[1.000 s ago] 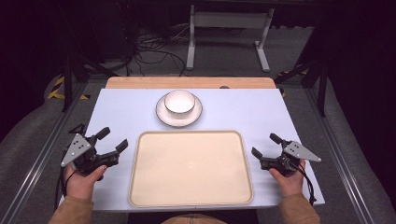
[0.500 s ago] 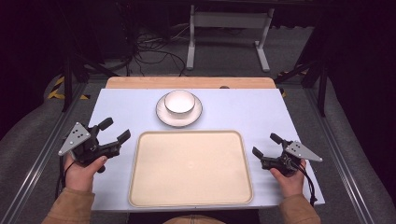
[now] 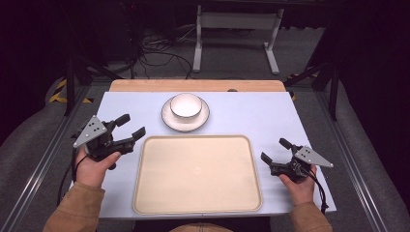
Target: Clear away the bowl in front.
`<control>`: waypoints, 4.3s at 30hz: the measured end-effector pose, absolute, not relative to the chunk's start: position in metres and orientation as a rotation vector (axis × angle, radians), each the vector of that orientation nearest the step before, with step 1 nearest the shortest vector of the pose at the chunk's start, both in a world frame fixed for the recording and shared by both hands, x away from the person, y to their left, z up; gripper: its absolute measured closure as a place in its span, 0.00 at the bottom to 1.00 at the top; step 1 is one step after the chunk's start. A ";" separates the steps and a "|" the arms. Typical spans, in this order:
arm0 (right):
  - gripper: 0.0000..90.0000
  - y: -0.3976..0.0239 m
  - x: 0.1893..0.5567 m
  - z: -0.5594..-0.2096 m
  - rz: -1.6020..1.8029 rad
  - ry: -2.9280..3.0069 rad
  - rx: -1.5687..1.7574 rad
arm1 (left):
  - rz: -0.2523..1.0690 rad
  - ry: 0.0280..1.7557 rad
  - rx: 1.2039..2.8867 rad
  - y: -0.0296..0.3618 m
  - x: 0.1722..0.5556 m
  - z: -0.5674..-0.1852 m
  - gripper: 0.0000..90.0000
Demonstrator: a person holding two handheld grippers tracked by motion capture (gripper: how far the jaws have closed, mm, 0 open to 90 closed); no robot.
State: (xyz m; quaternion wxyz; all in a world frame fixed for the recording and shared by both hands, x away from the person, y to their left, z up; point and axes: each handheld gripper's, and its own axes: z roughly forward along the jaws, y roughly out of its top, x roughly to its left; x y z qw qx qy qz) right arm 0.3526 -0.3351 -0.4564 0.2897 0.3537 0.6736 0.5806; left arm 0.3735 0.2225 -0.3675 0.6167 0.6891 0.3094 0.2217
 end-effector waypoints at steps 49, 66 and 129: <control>0.05 -0.330 0.354 -0.456 1.494 1.844 0.926 | 0.548 0.371 2.112 0.102 0.477 -0.324 0.36; 0.05 -0.329 0.354 -0.455 1.488 1.861 0.910 | 0.532 0.300 2.365 0.076 0.506 -0.315 0.42; 0.06 -0.328 0.354 -0.455 1.490 1.873 0.892 | 0.352 0.312 2.726 0.046 0.550 -0.393 0.82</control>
